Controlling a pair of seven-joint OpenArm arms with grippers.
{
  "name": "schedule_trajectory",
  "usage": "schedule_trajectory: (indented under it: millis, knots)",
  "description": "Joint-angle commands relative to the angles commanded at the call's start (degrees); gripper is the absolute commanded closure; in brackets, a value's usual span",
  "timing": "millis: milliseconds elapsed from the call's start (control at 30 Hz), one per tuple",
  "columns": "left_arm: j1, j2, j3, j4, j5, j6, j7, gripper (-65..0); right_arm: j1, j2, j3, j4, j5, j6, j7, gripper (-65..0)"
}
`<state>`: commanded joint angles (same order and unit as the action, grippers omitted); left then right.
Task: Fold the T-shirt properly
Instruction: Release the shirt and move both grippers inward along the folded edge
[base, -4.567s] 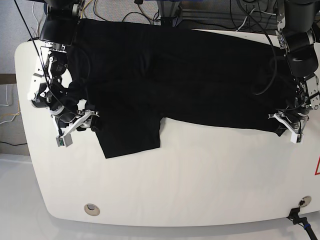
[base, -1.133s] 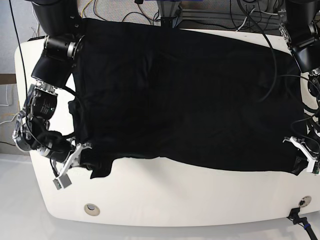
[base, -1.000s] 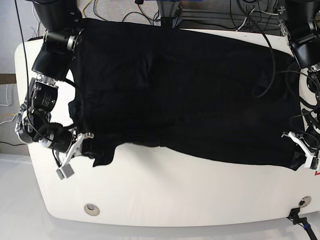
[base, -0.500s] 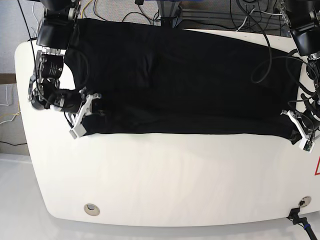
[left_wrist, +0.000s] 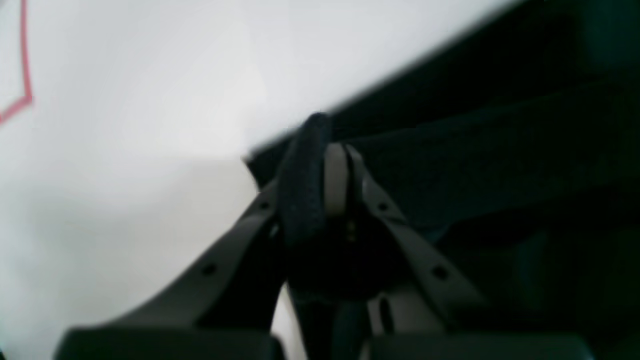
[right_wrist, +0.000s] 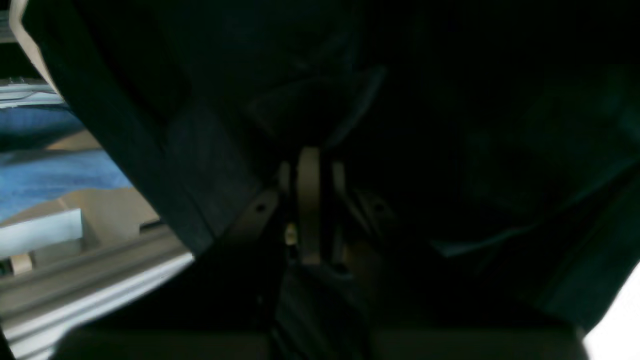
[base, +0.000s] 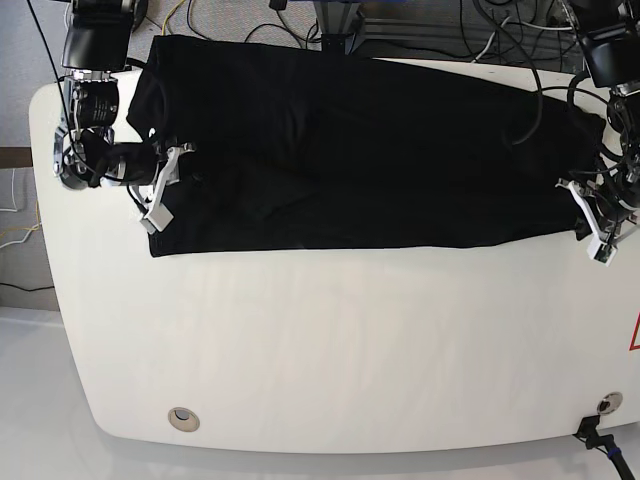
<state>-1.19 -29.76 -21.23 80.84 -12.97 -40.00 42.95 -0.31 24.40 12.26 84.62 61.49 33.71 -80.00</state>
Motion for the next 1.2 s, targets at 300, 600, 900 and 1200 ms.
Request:
schedule_trajectory:
  millis: [300, 600, 900, 1200]
  knots:
    - [5.36, 0.35, 2.64, -0.18, 4.57, 0.0, 0.0, 0.0, -1.76, -0.44, 0.0, 0.0, -0.26, -0.44, 0.0, 0.0]
    - [5.89, 0.35, 3.43, -0.26, 10.55, 0.0, 0.0, -57.7, -1.14, 0.0, -0.09, 0.09, -0.35, -0.44, 0.0, -44.6]
    - [-2.2, 0.53, 0.09, 1.23, 10.46, 0.0, -0.44, -59.4, 4.84, 0.09, 0.26, 0.18, 3.08, 0.09, 0.0, -44.6]
    - [-4.4, 4.92, 0.18, 8.18, 10.55, 0.0, -0.09, -59.4, 11.25, -0.53, 2.46, -2.73, 4.13, -0.09, 2.42, -44.6]
